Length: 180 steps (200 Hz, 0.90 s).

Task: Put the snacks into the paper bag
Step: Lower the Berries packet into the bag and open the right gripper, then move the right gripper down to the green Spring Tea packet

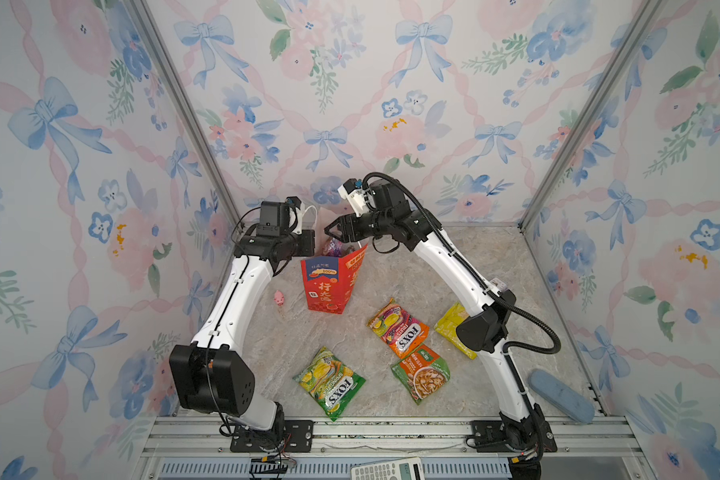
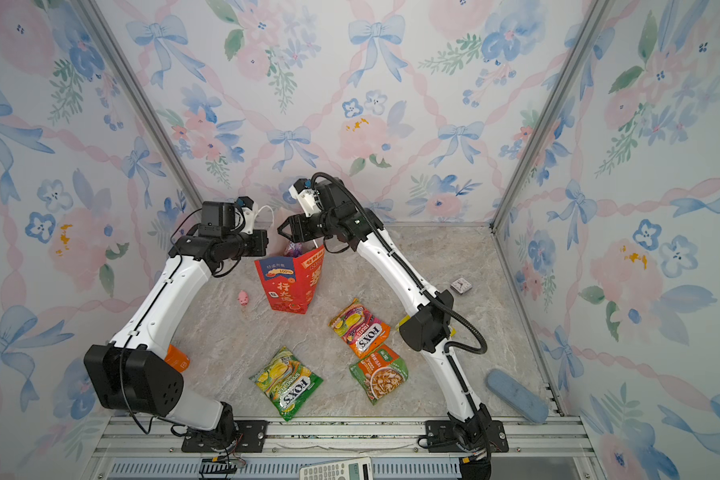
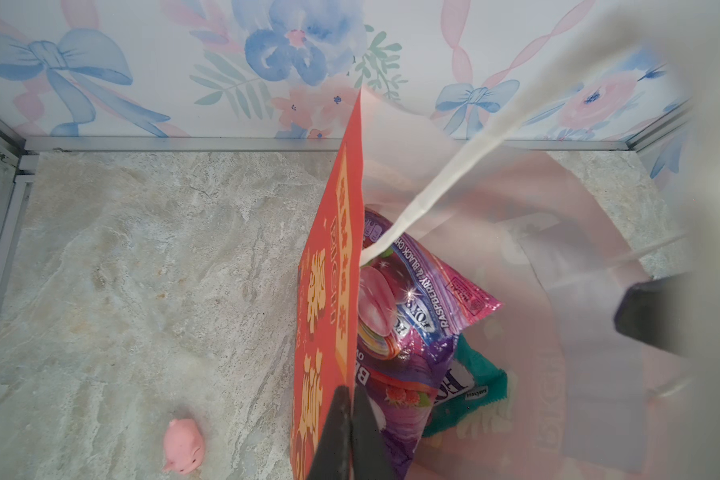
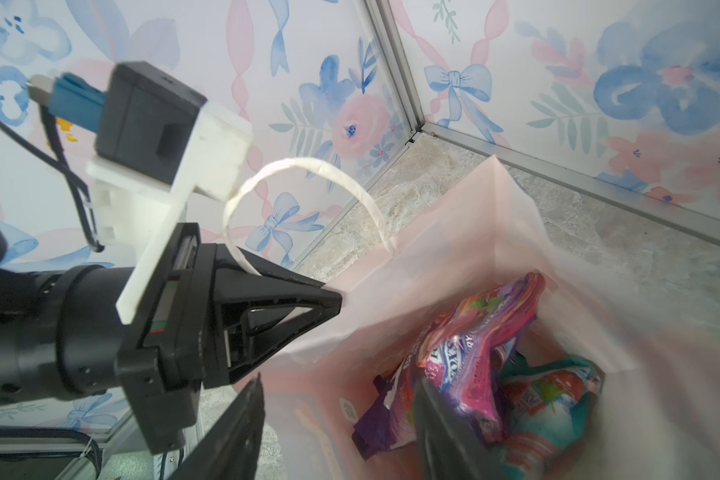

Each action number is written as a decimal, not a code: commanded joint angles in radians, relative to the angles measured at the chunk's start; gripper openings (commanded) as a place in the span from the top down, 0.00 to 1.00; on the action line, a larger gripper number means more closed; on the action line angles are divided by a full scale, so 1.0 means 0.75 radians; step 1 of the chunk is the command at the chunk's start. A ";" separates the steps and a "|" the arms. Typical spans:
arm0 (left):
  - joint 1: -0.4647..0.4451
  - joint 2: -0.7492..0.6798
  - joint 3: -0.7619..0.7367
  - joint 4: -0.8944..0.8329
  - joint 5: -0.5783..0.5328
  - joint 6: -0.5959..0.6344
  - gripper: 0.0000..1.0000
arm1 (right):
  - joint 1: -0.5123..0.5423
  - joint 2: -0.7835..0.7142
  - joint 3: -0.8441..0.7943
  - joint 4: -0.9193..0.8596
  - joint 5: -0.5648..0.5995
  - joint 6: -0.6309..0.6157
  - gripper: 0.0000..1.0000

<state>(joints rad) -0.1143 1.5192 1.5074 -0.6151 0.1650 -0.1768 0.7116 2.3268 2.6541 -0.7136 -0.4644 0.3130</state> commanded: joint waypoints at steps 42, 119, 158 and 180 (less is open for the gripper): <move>0.008 -0.015 -0.018 0.004 0.003 0.024 1.00 | 0.007 -0.305 -0.235 0.087 -0.020 -0.031 0.31; 0.009 -0.014 -0.019 0.004 0.001 0.026 1.00 | 0.018 -0.514 -0.599 0.165 -0.054 -0.084 0.25; 0.008 -0.015 -0.019 0.004 -0.011 0.029 1.00 | 0.035 -0.689 -0.946 0.205 -0.054 -0.130 0.28; 0.010 -0.017 -0.018 0.003 -0.014 0.029 1.00 | 0.061 -0.800 -1.217 0.269 -0.034 -0.144 0.31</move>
<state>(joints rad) -0.1123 1.5192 1.5051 -0.6151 0.1604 -0.1764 0.7258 1.8309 1.9003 -0.5697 -0.4896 0.2371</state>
